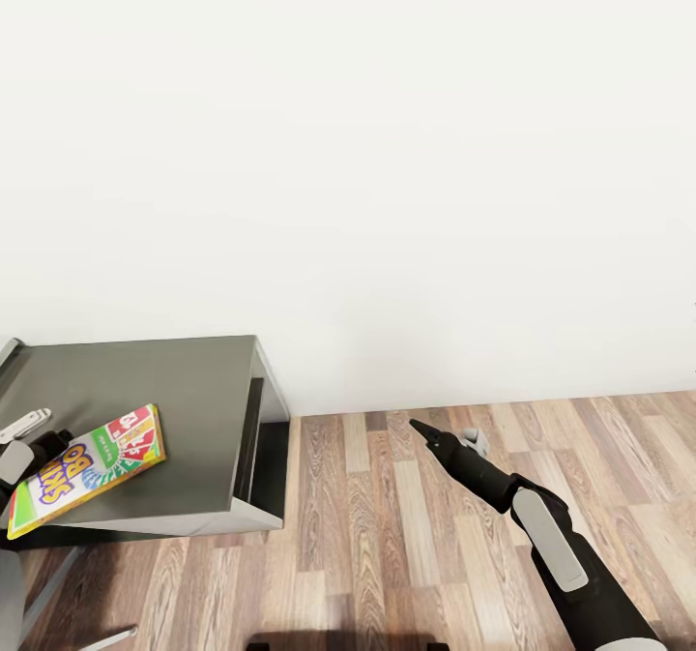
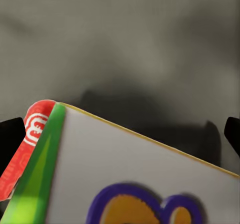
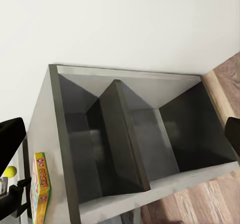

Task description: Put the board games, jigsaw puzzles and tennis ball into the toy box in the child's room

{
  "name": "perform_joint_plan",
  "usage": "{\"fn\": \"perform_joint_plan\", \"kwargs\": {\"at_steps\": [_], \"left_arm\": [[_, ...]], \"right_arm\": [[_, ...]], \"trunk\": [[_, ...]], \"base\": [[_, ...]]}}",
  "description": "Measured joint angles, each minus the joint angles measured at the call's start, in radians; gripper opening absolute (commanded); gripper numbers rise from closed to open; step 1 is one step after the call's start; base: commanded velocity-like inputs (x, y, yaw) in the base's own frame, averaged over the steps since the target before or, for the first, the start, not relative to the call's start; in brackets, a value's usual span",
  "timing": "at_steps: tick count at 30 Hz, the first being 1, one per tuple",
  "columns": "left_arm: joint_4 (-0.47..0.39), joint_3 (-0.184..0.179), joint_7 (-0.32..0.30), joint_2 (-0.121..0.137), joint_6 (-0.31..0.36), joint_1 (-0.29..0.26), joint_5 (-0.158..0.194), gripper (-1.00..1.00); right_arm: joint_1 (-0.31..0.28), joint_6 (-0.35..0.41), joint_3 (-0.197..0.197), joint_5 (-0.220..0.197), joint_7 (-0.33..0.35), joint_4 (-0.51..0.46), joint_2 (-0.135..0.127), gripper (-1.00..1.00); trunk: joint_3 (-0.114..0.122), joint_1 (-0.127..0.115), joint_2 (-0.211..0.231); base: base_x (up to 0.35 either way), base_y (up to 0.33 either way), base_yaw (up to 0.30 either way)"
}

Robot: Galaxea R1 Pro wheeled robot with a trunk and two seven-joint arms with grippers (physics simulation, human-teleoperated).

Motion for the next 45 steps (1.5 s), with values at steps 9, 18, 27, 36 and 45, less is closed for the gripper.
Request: {"fn": "perform_joint_plan", "kwargs": {"at_steps": [9,18,27,36,45], "left_arm": [[0.001,0.001,0.0,0.0,0.0,0.0,-0.002,1.0],[0.005,0.0,0.0,0.0,0.0,0.0,0.001,1.0],[0.005,0.001,-0.001,0.002,0.0,0.0,0.006,1.0],[0.006,0.005,-0.003,0.001,0.002,0.0,0.012,1.0],[0.007,0.006,-0.003,0.001,0.013,0.0,0.012,1.0]], "right_arm": [[0.0,0.0,0.001,0.0,-0.001,0.0,0.0,1.0],[0.0,0.0,0.0,0.0,0.0,0.0,0.0,1.0],[0.0,0.0,0.001,0.0,0.0,0.0,0.0,1.0],[0.0,0.0,0.0,0.0,0.001,0.0,0.0,1.0],[0.0,0.0,0.0,0.0,0.0,0.0,0.0,1.0]], "trunk": [[0.0,0.0,0.0],[0.004,0.0,0.0],[0.004,0.0,0.0],[0.007,0.0,0.0],[0.014,0.0,0.0]], "base": [[0.0,-0.035,-0.01],[0.0,-0.02,-0.055],[0.0,0.0,-0.003],[0.0,0.0,-0.079],[0.0,-0.08,-0.126]]}}
